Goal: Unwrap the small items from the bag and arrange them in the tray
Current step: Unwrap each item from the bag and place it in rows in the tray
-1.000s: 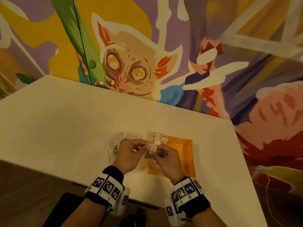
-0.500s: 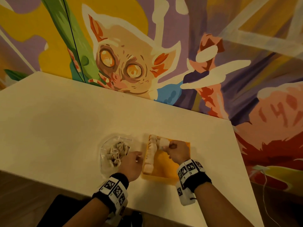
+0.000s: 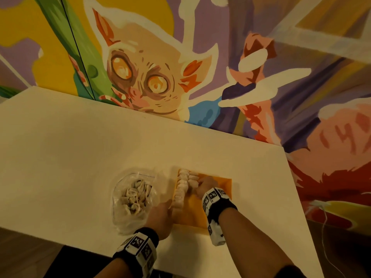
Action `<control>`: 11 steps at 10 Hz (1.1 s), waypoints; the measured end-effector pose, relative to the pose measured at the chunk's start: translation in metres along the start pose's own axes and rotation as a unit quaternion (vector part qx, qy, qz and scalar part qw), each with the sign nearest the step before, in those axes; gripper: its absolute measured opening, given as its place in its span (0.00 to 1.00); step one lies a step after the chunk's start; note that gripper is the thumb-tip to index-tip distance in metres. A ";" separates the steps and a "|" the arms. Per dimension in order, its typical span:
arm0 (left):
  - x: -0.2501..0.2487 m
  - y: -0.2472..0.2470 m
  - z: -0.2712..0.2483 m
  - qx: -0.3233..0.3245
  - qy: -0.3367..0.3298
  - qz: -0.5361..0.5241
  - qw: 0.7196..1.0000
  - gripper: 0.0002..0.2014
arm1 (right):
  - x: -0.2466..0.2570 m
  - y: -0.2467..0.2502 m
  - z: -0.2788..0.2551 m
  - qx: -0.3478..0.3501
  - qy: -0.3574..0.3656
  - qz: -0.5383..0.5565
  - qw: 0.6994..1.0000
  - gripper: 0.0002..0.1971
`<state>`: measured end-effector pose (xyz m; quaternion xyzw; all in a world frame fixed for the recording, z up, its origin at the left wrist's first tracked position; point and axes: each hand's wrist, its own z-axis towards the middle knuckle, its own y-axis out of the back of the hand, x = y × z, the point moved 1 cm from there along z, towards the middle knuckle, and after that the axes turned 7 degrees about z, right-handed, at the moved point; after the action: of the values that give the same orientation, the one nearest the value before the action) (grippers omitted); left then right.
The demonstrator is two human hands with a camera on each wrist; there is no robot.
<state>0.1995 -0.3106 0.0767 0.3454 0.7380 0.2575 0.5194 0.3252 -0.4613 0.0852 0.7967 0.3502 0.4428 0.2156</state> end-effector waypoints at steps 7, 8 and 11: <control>-0.007 0.004 -0.002 0.038 -0.011 0.037 0.999 0.19 | -0.004 -0.005 0.009 0.001 -0.043 0.157 0.987 0.11; -0.005 0.002 0.000 0.043 -0.001 0.040 0.998 0.17 | -0.003 -0.003 0.001 -0.047 -0.057 0.160 0.984 0.16; -0.004 0.003 0.000 0.060 0.014 0.063 0.996 0.19 | -0.005 -0.016 0.017 0.007 -0.048 0.178 0.983 0.11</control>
<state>0.2017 -0.3121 0.0815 0.4176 0.7361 0.2498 0.4705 0.3319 -0.4545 0.0633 0.8682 0.1953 0.4326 0.1444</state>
